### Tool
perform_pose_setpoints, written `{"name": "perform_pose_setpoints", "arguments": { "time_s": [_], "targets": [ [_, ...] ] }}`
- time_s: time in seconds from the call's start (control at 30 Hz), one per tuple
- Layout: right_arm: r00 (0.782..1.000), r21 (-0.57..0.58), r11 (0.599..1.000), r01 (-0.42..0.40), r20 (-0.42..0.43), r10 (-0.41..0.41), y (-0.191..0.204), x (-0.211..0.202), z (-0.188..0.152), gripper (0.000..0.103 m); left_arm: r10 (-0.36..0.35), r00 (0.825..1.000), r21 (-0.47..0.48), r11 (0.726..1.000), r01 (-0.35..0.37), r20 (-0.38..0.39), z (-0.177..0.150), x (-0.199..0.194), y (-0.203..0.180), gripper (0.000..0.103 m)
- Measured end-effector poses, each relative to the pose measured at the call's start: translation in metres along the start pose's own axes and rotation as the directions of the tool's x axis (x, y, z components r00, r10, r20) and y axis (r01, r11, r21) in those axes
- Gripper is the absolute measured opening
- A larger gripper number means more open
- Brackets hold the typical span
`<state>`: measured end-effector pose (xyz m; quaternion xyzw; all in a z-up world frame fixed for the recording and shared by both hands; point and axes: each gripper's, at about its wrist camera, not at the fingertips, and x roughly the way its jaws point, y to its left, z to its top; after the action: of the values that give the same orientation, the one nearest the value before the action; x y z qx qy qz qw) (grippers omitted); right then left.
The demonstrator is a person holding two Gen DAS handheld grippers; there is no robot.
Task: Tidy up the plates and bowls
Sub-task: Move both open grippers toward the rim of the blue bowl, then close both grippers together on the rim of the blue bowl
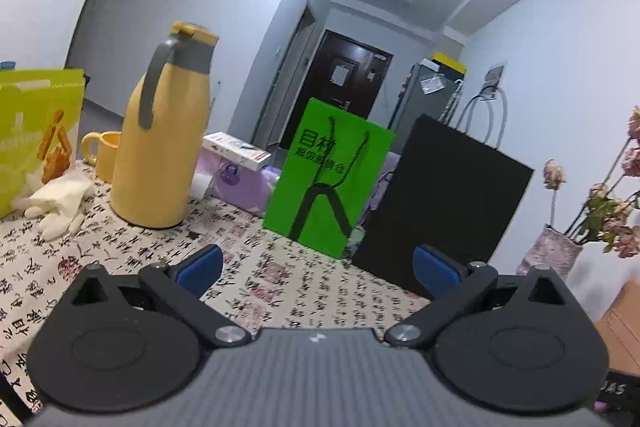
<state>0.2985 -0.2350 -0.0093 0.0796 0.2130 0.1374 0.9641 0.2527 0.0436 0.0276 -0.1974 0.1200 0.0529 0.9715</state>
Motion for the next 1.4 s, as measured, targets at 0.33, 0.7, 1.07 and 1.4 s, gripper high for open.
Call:
{"name": "perform_pose_setpoints", "arguments": {
  "time_s": [0.33, 0.7, 1.07, 1.4],
  "targets": [
    [0.999, -0.039, 0.999, -0.001, -0.039, -0.001, 0.016, 0.023, 0.005, 0.103, -0.006, 0.999, -0.003, 1.0, 0.006, -0.034, -0.021, 0.031, 0.018, 0.103],
    [0.996, -0.075, 0.997, 0.011, -0.09, -0.018, 0.026, 0.052, -0.001, 0.101, -0.014, 0.973, -0.028, 1.0, 0.008, -0.228, -0.036, 0.063, 0.029, 0.103],
    [0.98, -0.145, 0.989, -0.012, -0.196, -0.017, 0.029, 0.082, -0.015, 0.065, -0.037, 0.927, 0.046, 0.997, 0.059, -0.373, -0.06, 0.083, 0.013, 0.101],
    [0.965, -0.212, 0.977, -0.012, -0.257, -0.044, 0.037, 0.106, -0.027, 0.047, -0.075, 0.898, 0.054, 0.993, 0.109, -0.433, -0.071, 0.089, 0.005, 0.06]
  ]
}}
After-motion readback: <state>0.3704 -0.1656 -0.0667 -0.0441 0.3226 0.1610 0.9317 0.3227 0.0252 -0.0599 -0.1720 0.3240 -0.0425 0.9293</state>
